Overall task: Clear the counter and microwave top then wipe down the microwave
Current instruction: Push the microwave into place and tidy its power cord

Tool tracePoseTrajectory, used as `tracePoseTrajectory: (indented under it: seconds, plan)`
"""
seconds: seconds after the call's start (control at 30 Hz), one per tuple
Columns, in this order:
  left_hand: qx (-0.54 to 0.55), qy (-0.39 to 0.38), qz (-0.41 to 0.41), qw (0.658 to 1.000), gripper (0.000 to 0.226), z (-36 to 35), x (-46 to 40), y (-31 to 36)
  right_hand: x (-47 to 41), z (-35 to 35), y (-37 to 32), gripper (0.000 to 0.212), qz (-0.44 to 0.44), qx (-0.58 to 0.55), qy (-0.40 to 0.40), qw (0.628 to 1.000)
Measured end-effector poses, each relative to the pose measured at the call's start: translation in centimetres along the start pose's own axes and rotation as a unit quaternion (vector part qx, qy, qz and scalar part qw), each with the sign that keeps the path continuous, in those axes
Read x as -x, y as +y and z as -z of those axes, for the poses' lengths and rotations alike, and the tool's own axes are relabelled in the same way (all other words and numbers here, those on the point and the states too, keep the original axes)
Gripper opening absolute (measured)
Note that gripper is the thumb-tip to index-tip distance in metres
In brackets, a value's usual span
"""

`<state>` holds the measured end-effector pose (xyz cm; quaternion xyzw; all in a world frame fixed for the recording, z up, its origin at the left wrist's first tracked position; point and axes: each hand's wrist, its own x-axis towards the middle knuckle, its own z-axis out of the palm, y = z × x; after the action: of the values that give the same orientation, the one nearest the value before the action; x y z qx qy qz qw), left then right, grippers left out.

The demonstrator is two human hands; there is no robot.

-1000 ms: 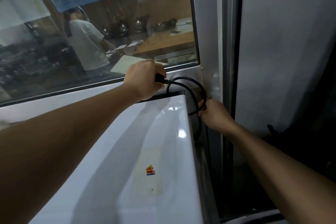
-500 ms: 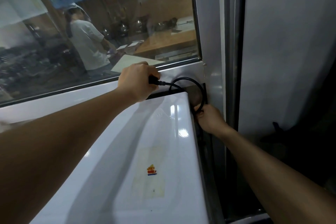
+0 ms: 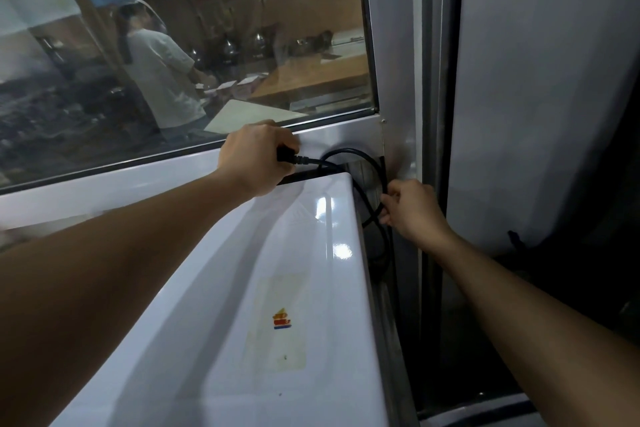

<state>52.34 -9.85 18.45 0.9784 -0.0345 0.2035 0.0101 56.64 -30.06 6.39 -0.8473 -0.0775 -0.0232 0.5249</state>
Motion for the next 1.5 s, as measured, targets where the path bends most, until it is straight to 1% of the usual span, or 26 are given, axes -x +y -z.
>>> tracePoseTrajectory:
  seconds: [0.07,0.13,0.23,0.3,0.4,0.5,0.6,0.63,0.7,0.8,0.9,1.0,1.17,1.37,1.5]
  plan:
    - [0.002,0.003,0.003,1.000,0.026,0.2,0.0,-0.2,-0.6,-1.1,0.1,0.020,-0.051,-0.033,-0.008,0.998]
    - [0.002,0.011,0.002,1.000,0.026,0.5,-0.1,-0.5,-1.4,-2.2,-0.4,0.026,-0.083,-0.064,0.000,0.994]
    - [0.011,0.034,0.010,0.999,0.026,1.3,-0.3,-1.2,-2.4,-3.2,-1.3,0.029,-0.078,-0.090,0.029,0.992]
    - [0.013,0.039,0.015,0.999,0.027,1.4,-0.3,-1.6,-2.2,-3.2,-1.4,0.026,-0.081,-0.089,0.030,0.992]
    - [0.007,0.020,0.010,1.000,0.025,0.6,0.3,-1.7,-1.6,-2.8,-0.4,0.025,-0.095,-0.039,-0.005,0.995]
    - [0.014,0.024,0.022,0.999,0.023,-0.2,0.8,-1.7,-1.4,-2.3,0.0,0.030,-0.087,0.016,-0.024,0.996]
    - [0.021,0.030,0.029,0.999,0.025,-0.3,0.8,-1.8,-1.6,-1.9,-0.2,0.016,-0.083,0.036,-0.050,0.995]
    - [0.028,0.032,0.033,0.999,0.025,-0.3,0.8,-1.8,-1.6,-1.8,-0.3,0.017,-0.081,0.038,-0.053,0.995]
    - [0.040,0.032,0.035,0.998,0.026,-0.4,0.8,-1.8,-1.4,-1.5,-0.5,0.021,-0.071,0.042,-0.050,0.995]
    - [0.039,0.029,0.036,0.998,0.025,-0.5,0.9,-1.9,-0.7,-0.9,-1.1,0.015,-0.043,0.075,-0.045,0.995]
    - [0.029,0.031,0.043,0.998,0.024,-0.8,1.2,-2.1,-0.1,-0.2,-1.3,0.020,-0.015,0.101,-0.011,0.995]
    - [0.021,0.028,0.052,0.998,0.025,-0.9,1.3,-2.2,0.0,0.1,-1.2,0.024,0.005,0.080,0.014,0.997]
    - [0.015,0.022,0.046,0.999,0.026,-1.1,1.7,-2.4,-0.5,-0.3,-0.8,0.016,0.008,0.037,0.039,0.999]
    - [0.005,0.024,0.050,0.998,0.027,-1.4,1.8,-2.4,-0.3,-0.1,-0.9,0.020,0.014,0.035,0.034,0.999]
    - [0.006,0.021,0.051,0.998,0.029,-1.6,1.8,-2.5,-0.2,-0.3,-1.0,0.030,0.008,0.031,0.026,0.999]
